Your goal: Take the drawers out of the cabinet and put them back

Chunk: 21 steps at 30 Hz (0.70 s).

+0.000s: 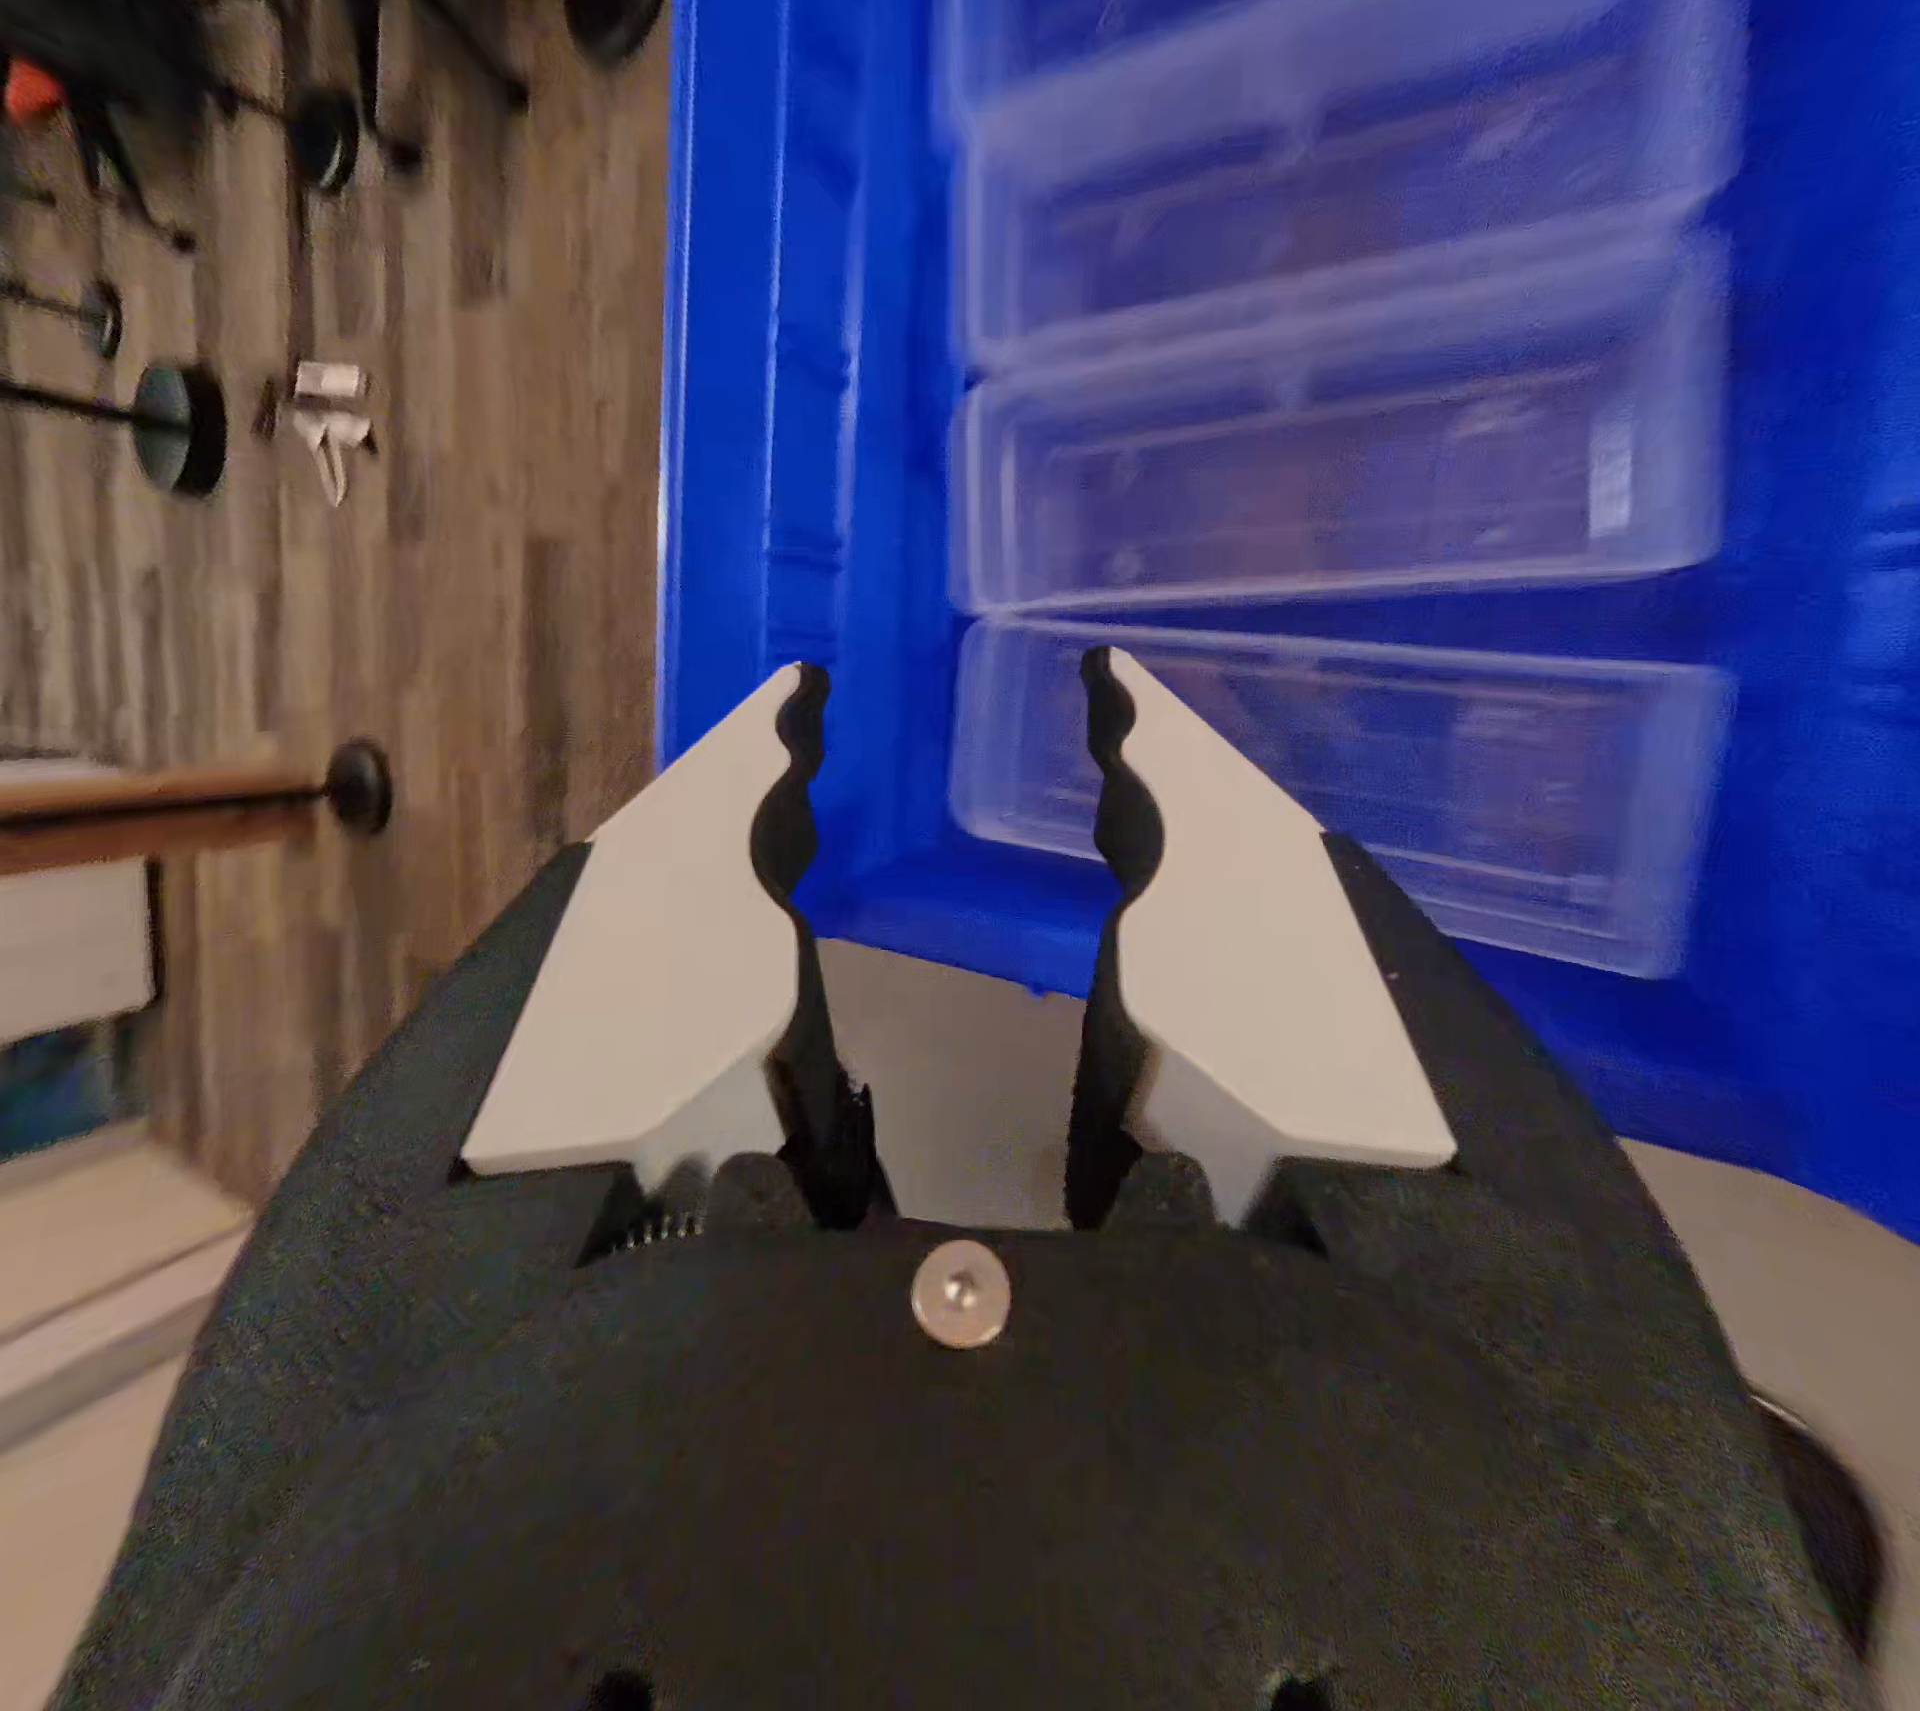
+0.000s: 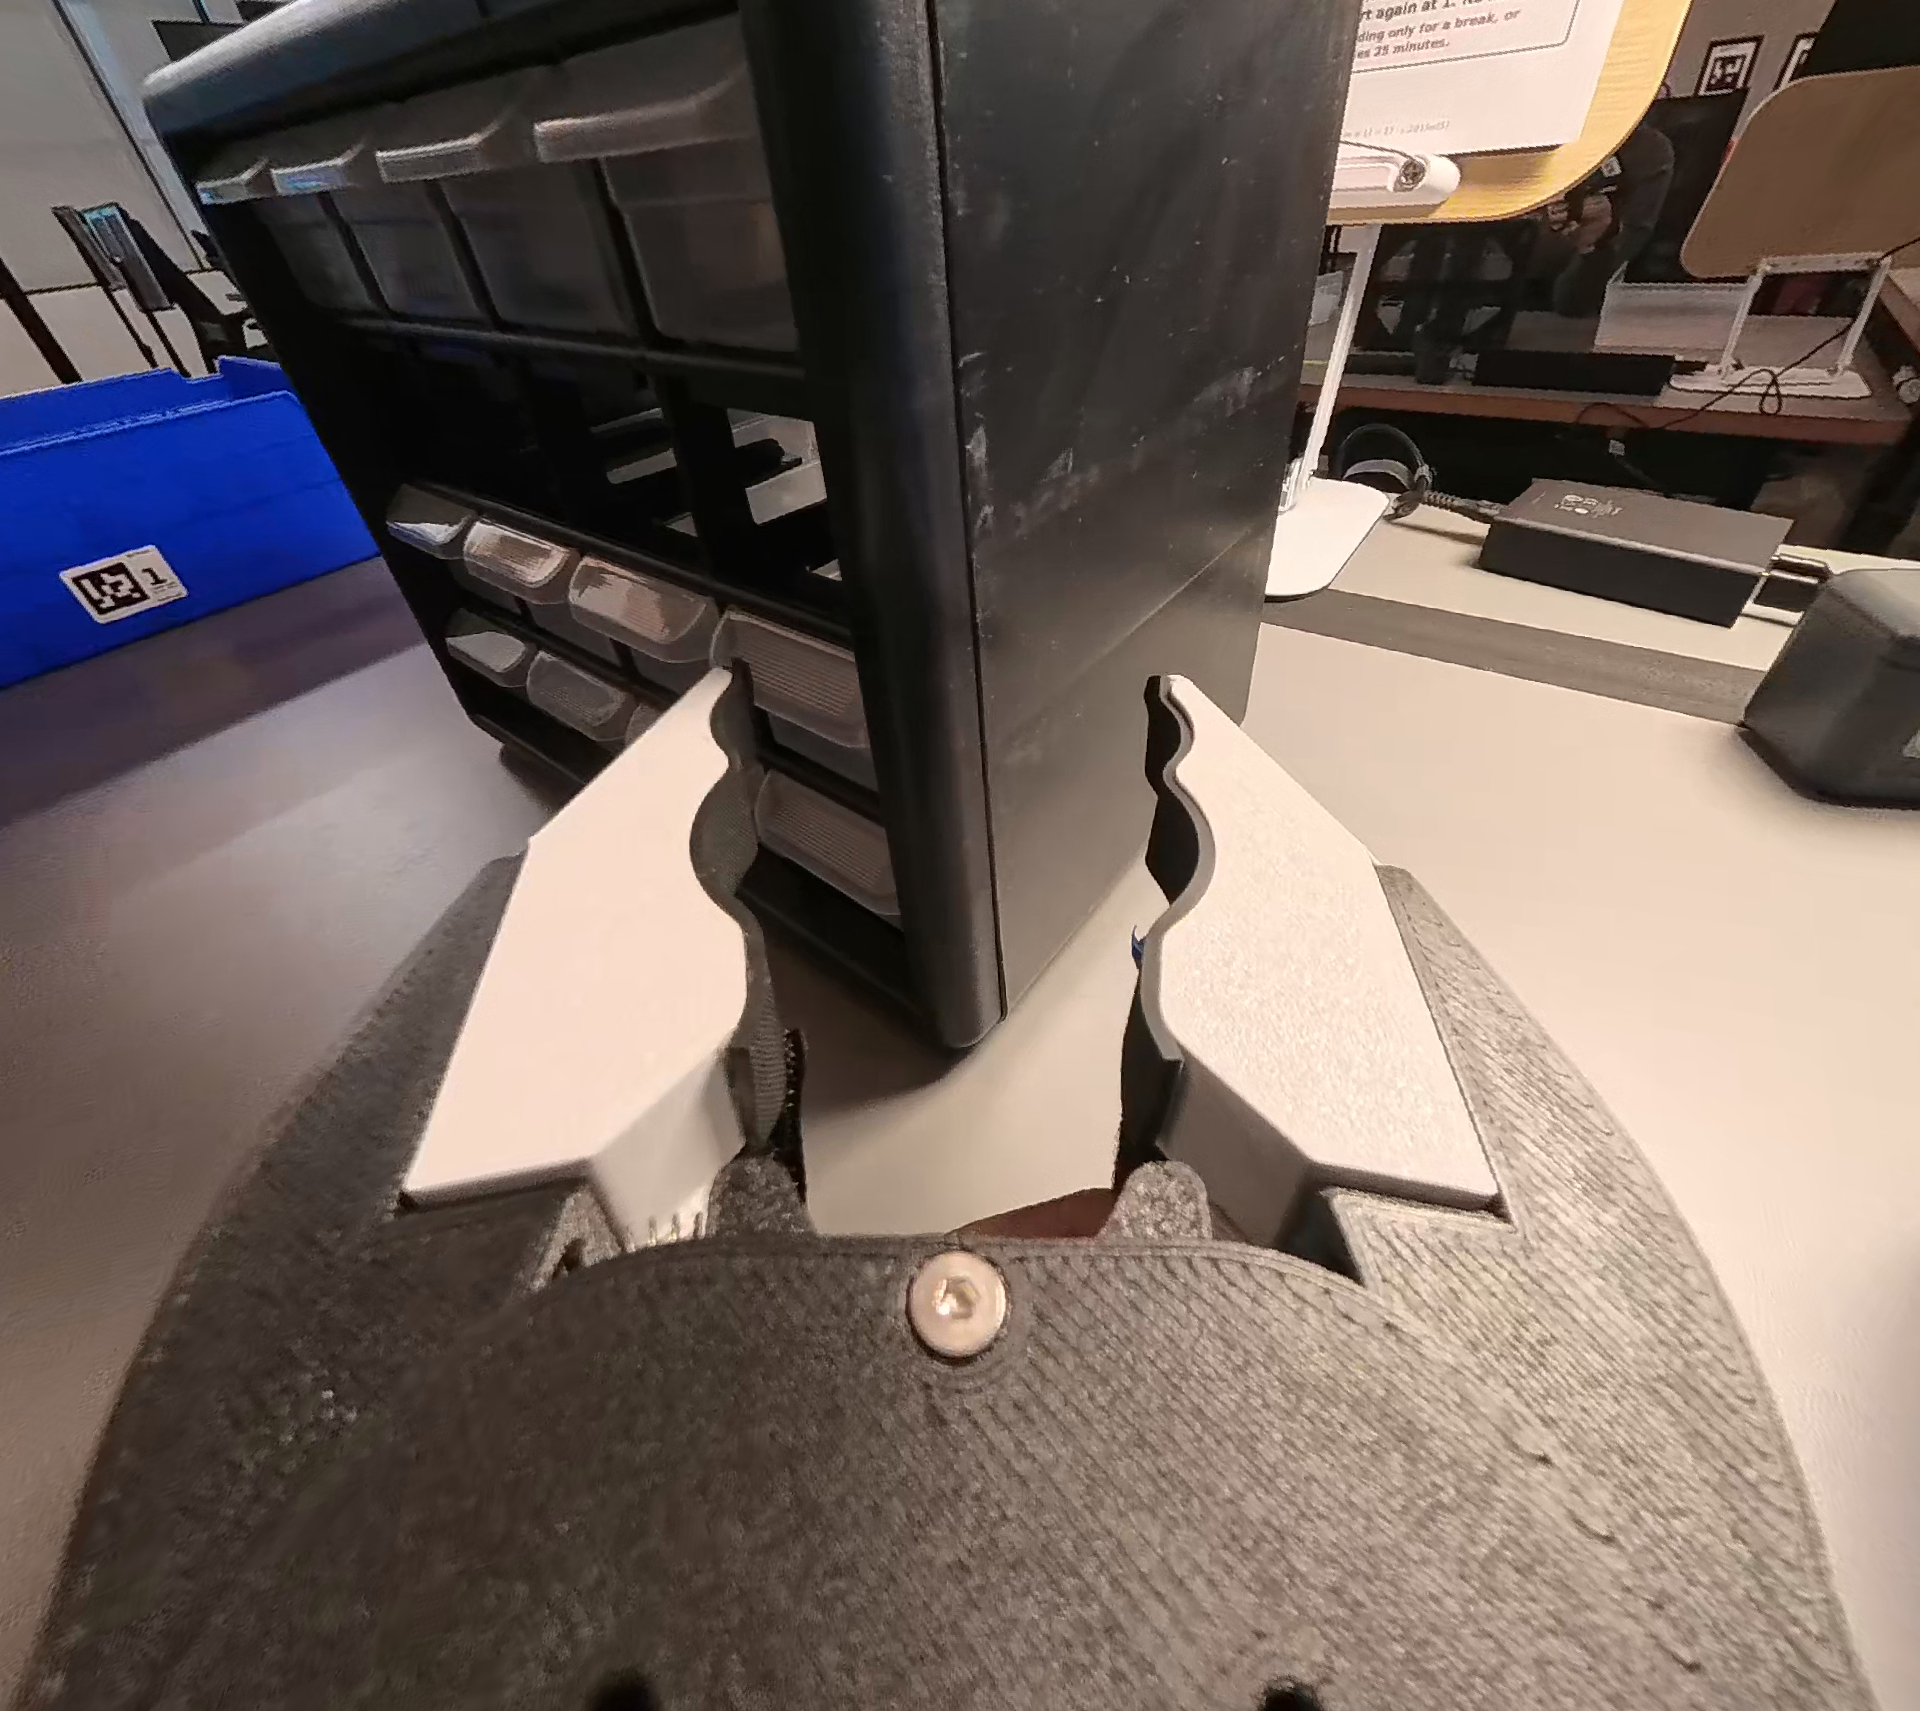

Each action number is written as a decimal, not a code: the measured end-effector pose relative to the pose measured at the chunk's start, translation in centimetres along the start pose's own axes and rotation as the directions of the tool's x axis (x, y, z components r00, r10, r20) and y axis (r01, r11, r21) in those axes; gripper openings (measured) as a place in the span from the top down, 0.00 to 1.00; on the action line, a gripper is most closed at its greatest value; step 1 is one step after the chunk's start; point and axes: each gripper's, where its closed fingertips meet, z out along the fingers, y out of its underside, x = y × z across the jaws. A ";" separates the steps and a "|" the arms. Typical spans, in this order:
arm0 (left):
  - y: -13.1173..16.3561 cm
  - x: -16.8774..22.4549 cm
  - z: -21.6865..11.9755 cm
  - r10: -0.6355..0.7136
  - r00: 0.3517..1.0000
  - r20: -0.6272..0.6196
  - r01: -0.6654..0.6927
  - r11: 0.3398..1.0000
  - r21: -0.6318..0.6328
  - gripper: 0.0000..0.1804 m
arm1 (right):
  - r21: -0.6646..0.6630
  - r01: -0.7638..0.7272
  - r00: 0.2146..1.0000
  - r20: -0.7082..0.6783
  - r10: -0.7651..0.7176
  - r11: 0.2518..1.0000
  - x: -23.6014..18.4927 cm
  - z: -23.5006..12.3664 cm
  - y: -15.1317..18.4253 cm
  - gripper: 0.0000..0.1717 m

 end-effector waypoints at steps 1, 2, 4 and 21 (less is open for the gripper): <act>1.2 -0.7 1.5 0.011 1.000 0.014 -0.011 0.998 -0.055 0.72 | 0.000 0.001 1.000 -0.001 -0.001 1.000 0.0 0.0 0.0 0.55; 2.2 -0.7 2.7 0.021 1.000 0.002 -0.020 0.995 -0.102 0.72 | 0.000 0.001 1.000 -0.002 -0.001 1.000 0.0 0.0 0.0 0.55; 3.8 -0.4 4.3 0.038 0.999 -0.024 -0.042 0.983 -0.180 0.72 | -0.001 -0.003 1.000 -0.006 0.003 1.000 0.2 -0.1 0.0 0.55; -2.4 -7.3 -7.4 0.147 0.897 0.417 -0.185 0.981 0.053 0.93 | -0.004 -0.054 0.999 -0.001 0.054 0.999 0.9 -0.1 0.1 0.57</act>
